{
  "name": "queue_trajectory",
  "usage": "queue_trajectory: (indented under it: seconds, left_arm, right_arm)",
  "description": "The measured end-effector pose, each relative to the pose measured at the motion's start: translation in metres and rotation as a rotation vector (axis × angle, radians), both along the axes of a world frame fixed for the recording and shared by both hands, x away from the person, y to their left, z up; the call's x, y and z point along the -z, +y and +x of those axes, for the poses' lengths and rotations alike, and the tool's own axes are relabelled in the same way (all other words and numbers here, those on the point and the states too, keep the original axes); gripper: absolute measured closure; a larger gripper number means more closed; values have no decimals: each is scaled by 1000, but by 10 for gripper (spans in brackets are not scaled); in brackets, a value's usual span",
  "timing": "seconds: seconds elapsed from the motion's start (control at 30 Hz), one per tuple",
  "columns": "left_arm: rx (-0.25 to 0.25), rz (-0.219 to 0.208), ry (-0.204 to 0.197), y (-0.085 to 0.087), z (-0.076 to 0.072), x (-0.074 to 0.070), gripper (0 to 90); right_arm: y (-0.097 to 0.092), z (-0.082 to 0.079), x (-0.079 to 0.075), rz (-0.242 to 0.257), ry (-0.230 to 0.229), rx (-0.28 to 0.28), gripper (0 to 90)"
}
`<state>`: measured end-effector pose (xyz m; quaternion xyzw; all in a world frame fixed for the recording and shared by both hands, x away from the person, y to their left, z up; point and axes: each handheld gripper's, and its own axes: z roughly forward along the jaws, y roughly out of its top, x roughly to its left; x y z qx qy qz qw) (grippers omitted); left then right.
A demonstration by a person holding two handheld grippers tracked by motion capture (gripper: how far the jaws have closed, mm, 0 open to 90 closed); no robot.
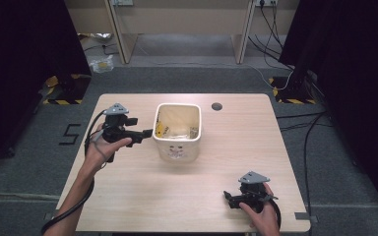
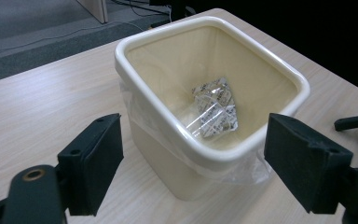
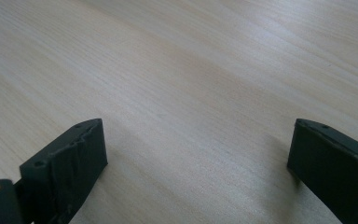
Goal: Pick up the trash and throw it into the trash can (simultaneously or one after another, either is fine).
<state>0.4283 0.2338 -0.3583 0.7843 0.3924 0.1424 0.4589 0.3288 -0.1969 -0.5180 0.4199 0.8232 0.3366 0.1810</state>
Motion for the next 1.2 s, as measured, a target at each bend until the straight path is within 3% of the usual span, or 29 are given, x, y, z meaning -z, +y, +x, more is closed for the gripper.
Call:
queue_trajectory:
  seconds: [0.53, 0.83, 1.2]
  left_arm:
    - [-18, 0, -4, 17, -25, 15, 186]
    - [-43, -12, 5, 27, -33, 31, 184]
    - [-37, -33, 31, 28, -42, 55, 168]
  right_arm:
    - [0, 0, 0, 0, -1, 0, 47]
    - [0, 0, 0, -1, -1, -1, 47]
    - [0, 0, 0, 0, -1, 0, 47]
